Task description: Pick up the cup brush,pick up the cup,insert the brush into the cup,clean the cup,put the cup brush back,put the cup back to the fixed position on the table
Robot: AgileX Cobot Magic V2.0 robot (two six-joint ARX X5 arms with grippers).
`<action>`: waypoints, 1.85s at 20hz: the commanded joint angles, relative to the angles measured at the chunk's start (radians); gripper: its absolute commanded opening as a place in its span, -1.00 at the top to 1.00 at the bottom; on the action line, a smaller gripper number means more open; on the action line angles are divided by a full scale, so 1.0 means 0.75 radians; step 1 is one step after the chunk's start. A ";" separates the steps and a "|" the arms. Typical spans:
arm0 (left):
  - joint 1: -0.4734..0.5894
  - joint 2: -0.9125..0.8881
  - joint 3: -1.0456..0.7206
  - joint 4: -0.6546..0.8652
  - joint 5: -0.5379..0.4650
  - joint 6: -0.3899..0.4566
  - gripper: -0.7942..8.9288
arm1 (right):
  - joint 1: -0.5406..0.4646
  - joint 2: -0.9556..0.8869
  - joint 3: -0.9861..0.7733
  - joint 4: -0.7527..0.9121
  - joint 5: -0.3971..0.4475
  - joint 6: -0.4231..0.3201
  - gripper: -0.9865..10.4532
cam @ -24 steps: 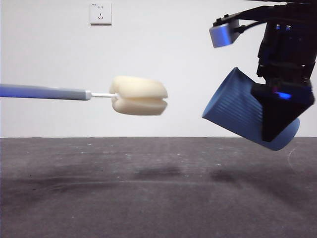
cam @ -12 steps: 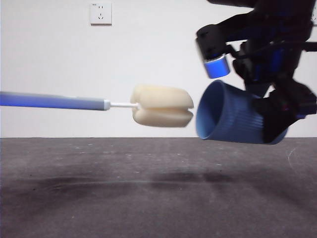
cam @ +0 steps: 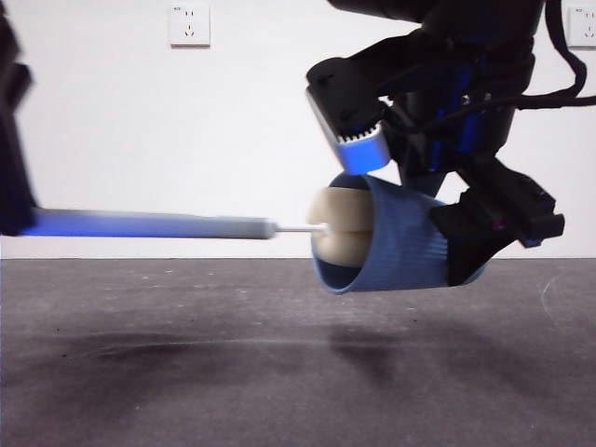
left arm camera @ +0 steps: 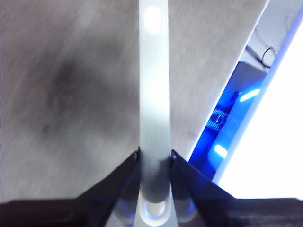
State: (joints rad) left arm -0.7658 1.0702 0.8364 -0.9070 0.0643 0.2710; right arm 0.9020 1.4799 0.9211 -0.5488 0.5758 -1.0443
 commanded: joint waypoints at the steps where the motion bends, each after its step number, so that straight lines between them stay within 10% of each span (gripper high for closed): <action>1: -0.046 0.054 0.007 0.095 0.031 -0.075 0.85 | 0.039 0.026 0.006 0.023 0.003 -0.010 0.85; 7: -0.098 0.106 0.050 0.135 0.026 -0.152 0.85 | 0.100 0.039 0.006 0.035 0.010 0.006 0.85; 21: -0.084 -0.236 0.050 -0.481 -0.188 -0.199 0.85 | 0.098 0.039 0.006 0.023 0.043 0.011 0.85; 37: -0.088 -0.004 0.049 -0.129 -0.072 -0.193 0.85 | 0.103 0.039 0.006 0.034 0.036 0.011 0.85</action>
State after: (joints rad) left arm -0.8322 1.0523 0.8715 -1.0279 0.0067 0.1356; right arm 0.9752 1.5005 0.9215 -0.5297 0.6029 -1.0439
